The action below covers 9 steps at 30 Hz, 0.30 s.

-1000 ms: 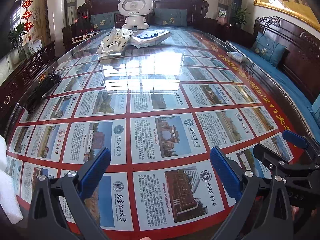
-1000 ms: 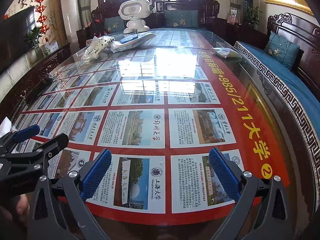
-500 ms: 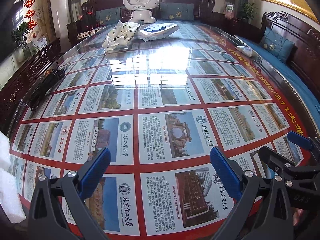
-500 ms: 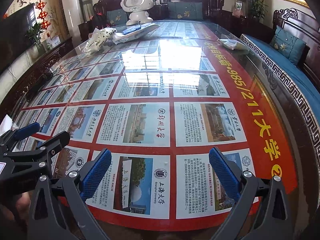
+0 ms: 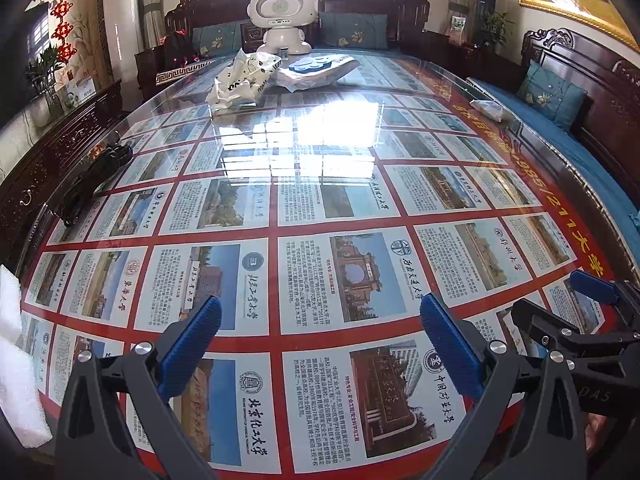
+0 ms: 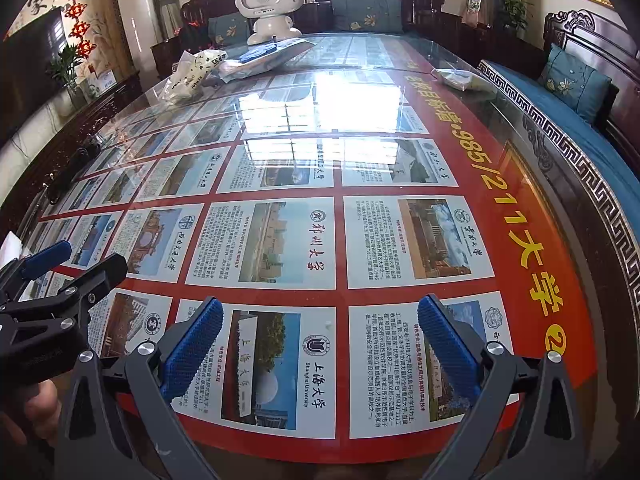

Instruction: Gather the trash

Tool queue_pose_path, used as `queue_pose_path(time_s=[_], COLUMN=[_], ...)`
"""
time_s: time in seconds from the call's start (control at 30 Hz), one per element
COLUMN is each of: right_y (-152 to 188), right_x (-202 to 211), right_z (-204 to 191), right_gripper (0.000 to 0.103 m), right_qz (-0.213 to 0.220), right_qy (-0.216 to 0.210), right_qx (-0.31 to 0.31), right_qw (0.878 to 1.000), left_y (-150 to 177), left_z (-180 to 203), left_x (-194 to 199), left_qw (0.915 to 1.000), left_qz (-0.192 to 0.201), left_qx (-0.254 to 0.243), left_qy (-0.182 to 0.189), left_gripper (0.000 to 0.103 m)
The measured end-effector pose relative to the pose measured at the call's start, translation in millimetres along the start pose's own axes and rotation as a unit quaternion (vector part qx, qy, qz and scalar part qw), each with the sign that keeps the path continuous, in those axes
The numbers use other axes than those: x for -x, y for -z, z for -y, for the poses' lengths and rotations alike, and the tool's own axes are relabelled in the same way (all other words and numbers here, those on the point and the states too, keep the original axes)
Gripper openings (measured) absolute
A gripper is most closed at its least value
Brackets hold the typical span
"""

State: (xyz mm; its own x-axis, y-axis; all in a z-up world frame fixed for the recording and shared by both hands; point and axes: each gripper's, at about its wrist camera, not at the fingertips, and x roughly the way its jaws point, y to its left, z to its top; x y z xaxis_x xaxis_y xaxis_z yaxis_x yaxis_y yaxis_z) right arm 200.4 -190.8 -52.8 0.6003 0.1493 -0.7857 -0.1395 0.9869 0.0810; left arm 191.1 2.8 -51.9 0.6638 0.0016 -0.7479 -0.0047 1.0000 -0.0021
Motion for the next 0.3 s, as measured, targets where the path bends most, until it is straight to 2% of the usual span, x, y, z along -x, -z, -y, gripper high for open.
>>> queue_pose_path(time_s=[0.3], right_y=[-0.6], right_x=[-4.1], right_z=[2.1], right_gripper=[0.095], right_qz=[-0.009], right_qy=[0.000], right_qx=[-0.006], right_qw=[1.000], left_y=[-0.5], left_z=[0.7], left_x=[-6.3], left_qw=[0.9998], left_qz=[-0.019], left_qx=[-0.002], left_qy=[0.002], left_gripper=[0.099])
